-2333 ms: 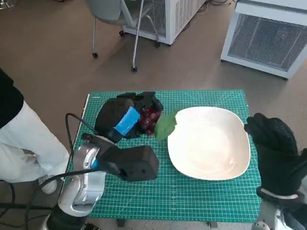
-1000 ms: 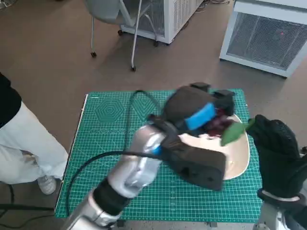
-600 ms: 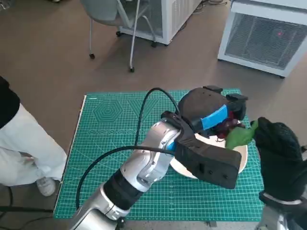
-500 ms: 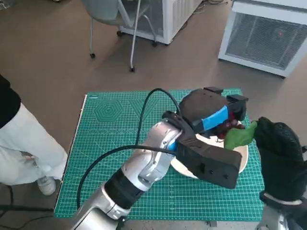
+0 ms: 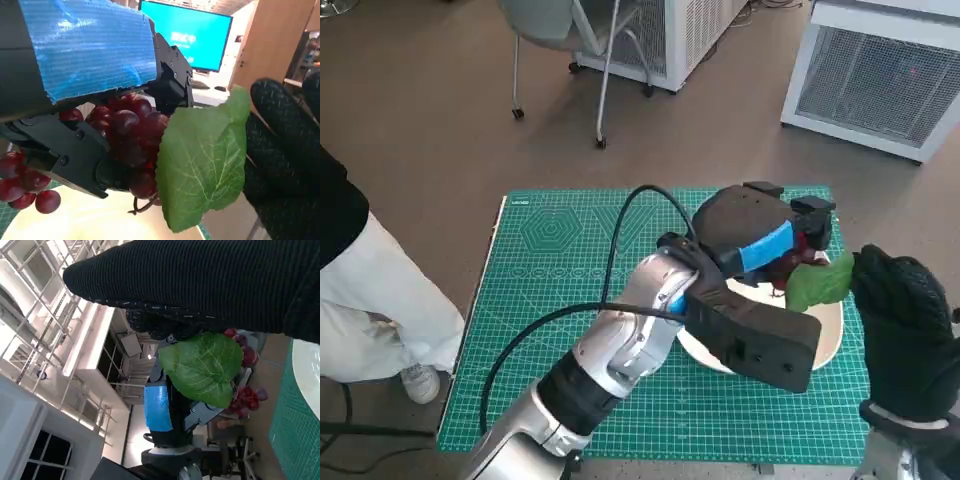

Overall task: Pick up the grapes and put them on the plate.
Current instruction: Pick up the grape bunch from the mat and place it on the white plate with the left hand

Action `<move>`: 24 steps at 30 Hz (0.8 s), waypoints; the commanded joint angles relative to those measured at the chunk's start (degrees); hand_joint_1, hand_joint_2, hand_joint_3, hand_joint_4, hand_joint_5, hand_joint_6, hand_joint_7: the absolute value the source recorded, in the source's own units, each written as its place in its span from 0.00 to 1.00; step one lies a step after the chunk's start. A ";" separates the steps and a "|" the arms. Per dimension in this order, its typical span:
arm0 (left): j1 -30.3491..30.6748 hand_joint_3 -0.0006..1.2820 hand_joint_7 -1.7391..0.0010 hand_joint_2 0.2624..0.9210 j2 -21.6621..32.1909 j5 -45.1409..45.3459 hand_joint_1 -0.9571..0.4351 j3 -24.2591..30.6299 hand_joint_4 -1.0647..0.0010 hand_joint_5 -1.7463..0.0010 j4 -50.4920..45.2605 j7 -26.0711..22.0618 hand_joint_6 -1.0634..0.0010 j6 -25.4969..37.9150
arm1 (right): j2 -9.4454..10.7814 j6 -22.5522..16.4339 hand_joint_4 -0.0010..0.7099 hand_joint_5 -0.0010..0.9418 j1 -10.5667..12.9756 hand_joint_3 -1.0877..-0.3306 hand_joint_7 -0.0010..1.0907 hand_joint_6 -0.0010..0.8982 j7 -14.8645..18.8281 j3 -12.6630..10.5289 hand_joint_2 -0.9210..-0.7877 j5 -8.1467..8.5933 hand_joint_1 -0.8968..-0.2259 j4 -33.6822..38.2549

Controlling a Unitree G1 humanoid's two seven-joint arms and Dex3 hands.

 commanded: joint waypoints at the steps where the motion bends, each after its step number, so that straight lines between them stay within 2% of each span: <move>1: 0.34 0.21 0.40 0.98 -0.95 -2.23 0.75 0.43 0.63 0.22 -0.06 -2.44 0.64 0.58 | 0.40 0.05 0.78 0.52 1.11 0.78 0.74 0.36 -0.47 -0.20 0.00 0.01 0.81 0.44; 2: 0.32 0.20 0.52 0.95 -0.97 -2.64 0.77 0.34 0.66 0.31 -0.03 -3.43 0.67 1.04 | 0.43 0.05 0.78 0.52 1.09 0.78 0.74 0.36 -0.53 -0.18 0.00 -0.04 0.81 0.46; 4: 0.11 0.15 0.76 0.87 -0.93 -3.30 0.74 0.13 0.77 0.61 0.08 -5.37 0.70 1.88 | 0.51 0.06 0.78 0.51 1.11 0.78 0.74 0.36 -0.63 -0.09 0.00 -0.14 0.82 0.40; 6: -0.12 0.10 0.88 0.83 -0.74 -3.64 0.69 -0.11 0.82 0.82 0.00 -6.93 0.72 2.43 | 0.58 0.09 0.78 0.51 1.20 0.78 0.74 0.36 -0.67 0.03 0.00 -0.19 0.82 0.25; 8: -0.36 0.07 0.93 0.82 -0.50 -3.72 0.66 -0.31 0.85 0.90 0.11 -7.99 0.72 2.55 | 0.62 0.08 0.78 0.51 1.25 0.77 0.74 0.36 -0.66 0.11 0.00 -0.23 0.81 0.24; 10: -0.59 0.05 0.97 0.81 -0.34 -3.66 0.63 -0.43 0.87 0.96 0.50 -8.54 0.73 2.26 | 0.64 0.06 0.78 0.51 1.27 0.77 0.74 0.36 -0.67 0.16 0.00 -0.29 0.81 0.33; 13: -0.67 0.03 0.99 0.81 -0.19 -3.36 0.60 -0.55 0.89 0.99 1.00 -8.39 0.74 1.56 | 0.66 0.11 0.78 0.51 1.31 0.77 0.74 0.36 -0.71 0.22 0.00 -0.33 0.81 0.37; 24: -0.23 0.01 1.00 0.84 0.26 -2.05 0.49 -0.97 0.91 1.00 3.21 -4.76 0.77 -0.68 | 0.82 0.33 0.78 0.50 1.67 0.77 0.75 0.36 -1.05 0.50 0.00 -0.47 0.81 0.01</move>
